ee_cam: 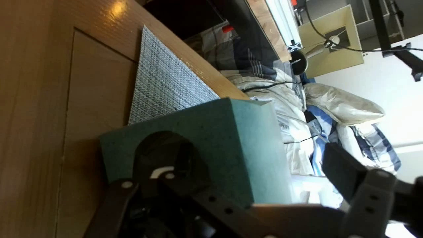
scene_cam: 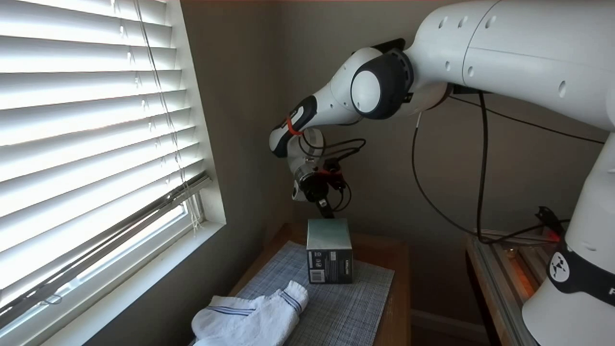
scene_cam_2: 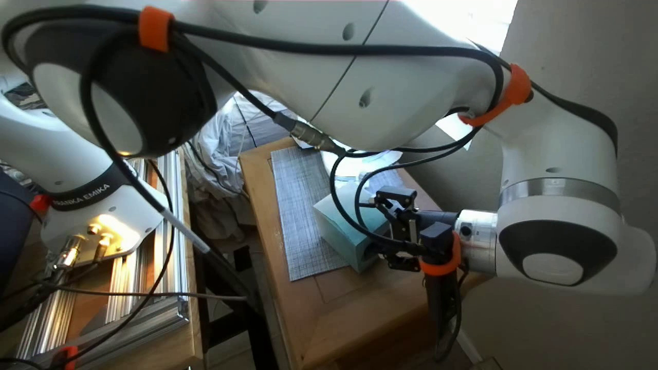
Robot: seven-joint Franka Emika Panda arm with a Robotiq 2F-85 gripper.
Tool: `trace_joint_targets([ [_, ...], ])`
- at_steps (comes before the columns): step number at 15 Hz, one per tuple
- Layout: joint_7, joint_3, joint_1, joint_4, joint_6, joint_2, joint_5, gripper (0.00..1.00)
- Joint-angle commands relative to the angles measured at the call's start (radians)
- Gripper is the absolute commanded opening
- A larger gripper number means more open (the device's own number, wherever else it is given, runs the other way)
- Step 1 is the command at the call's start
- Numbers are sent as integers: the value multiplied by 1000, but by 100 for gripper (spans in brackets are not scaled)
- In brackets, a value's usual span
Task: Place the tissue box upright.
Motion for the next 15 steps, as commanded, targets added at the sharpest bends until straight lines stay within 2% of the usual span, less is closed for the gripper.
trace_joint_targets([
  [1,32,18,-12,101,-54,71,15,100],
  [5,62,4,12,59,85,57,23,100],
  [7,90,4,23,37,106,43,22,100],
  [9,113,10,27,28,79,33,26,100],
  [10,130,12,29,29,56,31,28,92],
  [11,144,13,33,31,27,29,25,72],
  [15,193,9,53,39,-109,28,5,44],
])
